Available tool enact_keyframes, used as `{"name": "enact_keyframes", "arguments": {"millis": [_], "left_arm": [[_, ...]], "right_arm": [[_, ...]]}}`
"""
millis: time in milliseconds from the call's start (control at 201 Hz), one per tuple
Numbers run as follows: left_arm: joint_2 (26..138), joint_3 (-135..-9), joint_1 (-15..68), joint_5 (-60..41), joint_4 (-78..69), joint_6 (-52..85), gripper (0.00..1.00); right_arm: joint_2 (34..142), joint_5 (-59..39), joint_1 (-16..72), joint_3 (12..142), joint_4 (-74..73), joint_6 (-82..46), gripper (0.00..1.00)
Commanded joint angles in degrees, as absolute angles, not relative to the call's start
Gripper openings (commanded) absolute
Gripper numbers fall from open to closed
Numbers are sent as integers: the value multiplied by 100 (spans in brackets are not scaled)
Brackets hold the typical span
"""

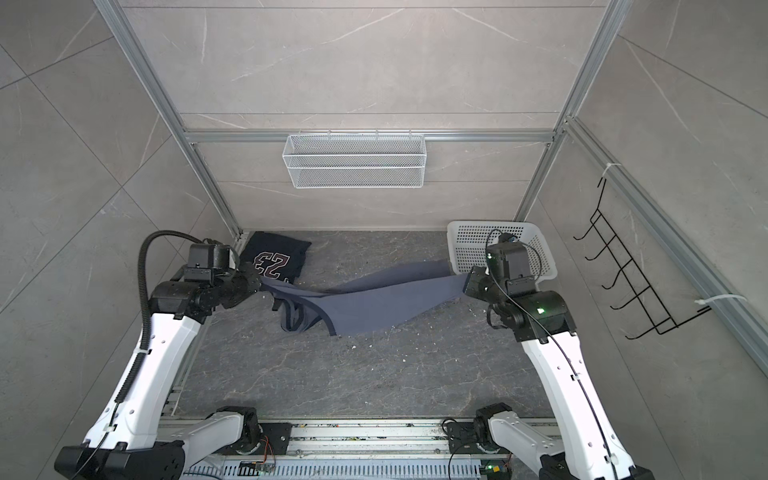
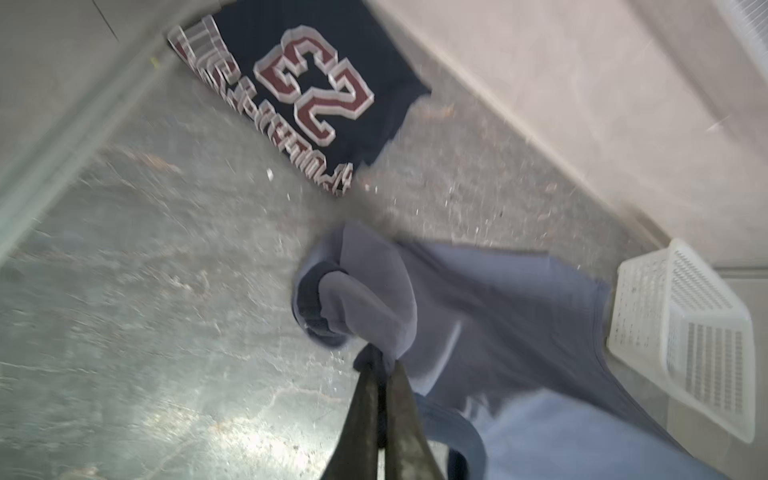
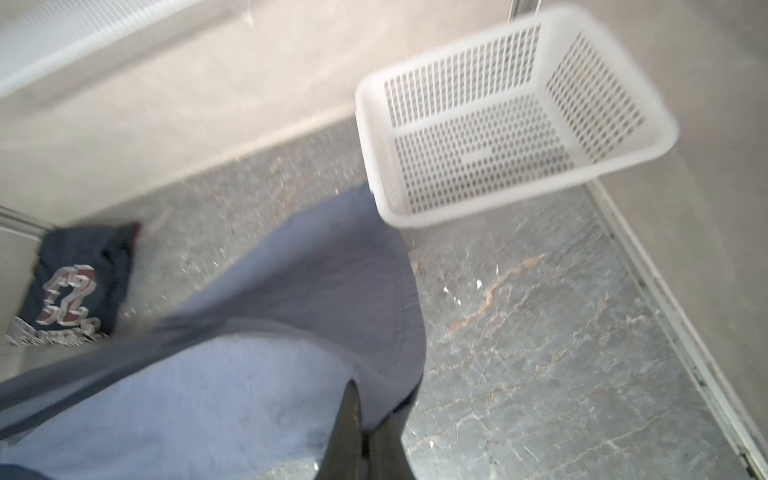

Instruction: Fold and stack the tank tops

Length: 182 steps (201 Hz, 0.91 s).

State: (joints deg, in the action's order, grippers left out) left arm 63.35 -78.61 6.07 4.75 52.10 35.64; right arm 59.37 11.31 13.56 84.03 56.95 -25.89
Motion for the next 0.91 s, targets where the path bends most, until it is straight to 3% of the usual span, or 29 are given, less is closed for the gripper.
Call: {"name": "enact_keyframes", "arguments": {"millis": [0, 169, 358, 632, 901], "left_arm": [[5833, -8569, 552, 1408, 5323, 3299, 0], [5881, -9549, 544, 2167, 5374, 3128, 0], [6972, -10482, 545, 2057, 5270, 2914, 0], [9067, -12294, 83, 701, 5381, 2848, 0], [10766, -15161, -654, -1078, 5389, 2955, 0]], "right_arm": [[5696, 1504, 1335, 9108, 5944, -2476, 0], [5798, 1659, 1329, 9961, 5931, -2417, 0], [6553, 1468, 1335, 10578, 5493, -2531, 0], [8112, 937, 1305, 11715, 4564, -2395, 0], [9324, 769, 1070, 13648, 4556, -2225, 0]]}}
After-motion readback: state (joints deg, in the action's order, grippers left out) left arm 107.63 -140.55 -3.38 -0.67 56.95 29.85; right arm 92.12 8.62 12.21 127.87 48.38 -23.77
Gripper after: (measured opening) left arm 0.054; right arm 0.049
